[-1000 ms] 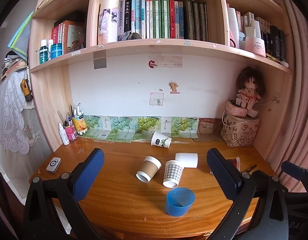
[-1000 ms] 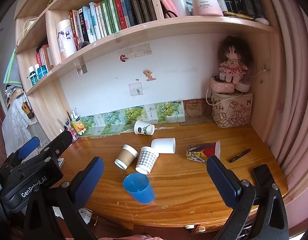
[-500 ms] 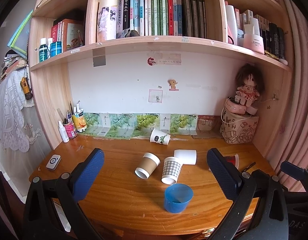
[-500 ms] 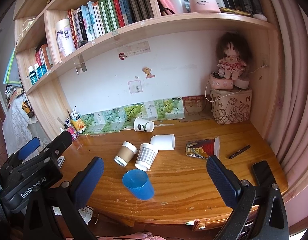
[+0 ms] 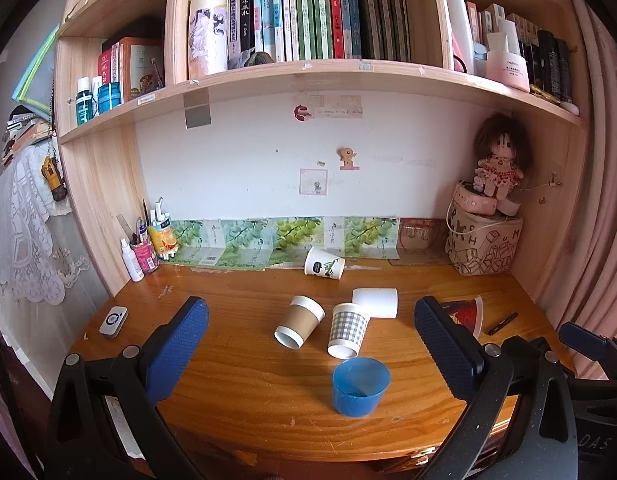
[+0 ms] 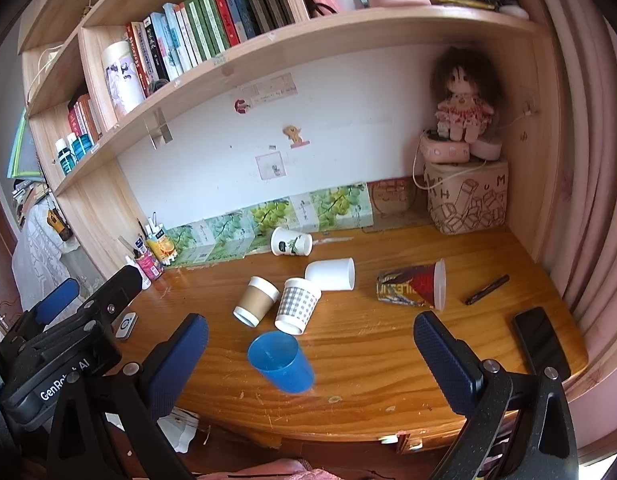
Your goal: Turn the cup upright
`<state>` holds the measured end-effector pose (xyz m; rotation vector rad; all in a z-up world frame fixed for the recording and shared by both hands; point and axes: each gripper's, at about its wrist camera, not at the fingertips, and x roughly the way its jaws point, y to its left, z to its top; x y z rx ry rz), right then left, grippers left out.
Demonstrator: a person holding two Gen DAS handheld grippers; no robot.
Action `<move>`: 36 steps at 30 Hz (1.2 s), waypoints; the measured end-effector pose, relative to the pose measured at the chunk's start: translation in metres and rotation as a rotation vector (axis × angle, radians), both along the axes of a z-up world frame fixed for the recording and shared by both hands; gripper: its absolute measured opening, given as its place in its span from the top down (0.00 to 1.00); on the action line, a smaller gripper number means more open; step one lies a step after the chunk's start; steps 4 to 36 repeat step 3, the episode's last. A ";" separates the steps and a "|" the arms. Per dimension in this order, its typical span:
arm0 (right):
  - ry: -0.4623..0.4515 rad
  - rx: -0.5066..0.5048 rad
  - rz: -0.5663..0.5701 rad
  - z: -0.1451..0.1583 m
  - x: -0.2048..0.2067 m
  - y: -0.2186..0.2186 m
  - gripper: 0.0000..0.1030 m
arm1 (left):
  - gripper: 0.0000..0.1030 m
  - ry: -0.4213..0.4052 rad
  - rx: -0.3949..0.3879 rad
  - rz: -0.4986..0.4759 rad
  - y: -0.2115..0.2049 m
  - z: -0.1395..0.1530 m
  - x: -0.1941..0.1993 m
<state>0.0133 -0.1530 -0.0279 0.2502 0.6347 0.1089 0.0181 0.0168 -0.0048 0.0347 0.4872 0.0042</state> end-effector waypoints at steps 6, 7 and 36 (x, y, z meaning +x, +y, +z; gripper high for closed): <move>0.004 0.004 -0.007 -0.001 0.001 -0.003 0.00 | 0.00 0.003 0.000 -0.010 -0.003 -0.001 0.002; 0.004 0.004 -0.007 -0.001 0.001 -0.003 0.00 | 0.00 0.003 0.000 -0.010 -0.003 -0.001 0.002; 0.004 0.004 -0.007 -0.001 0.001 -0.003 0.00 | 0.00 0.003 0.000 -0.010 -0.003 -0.001 0.002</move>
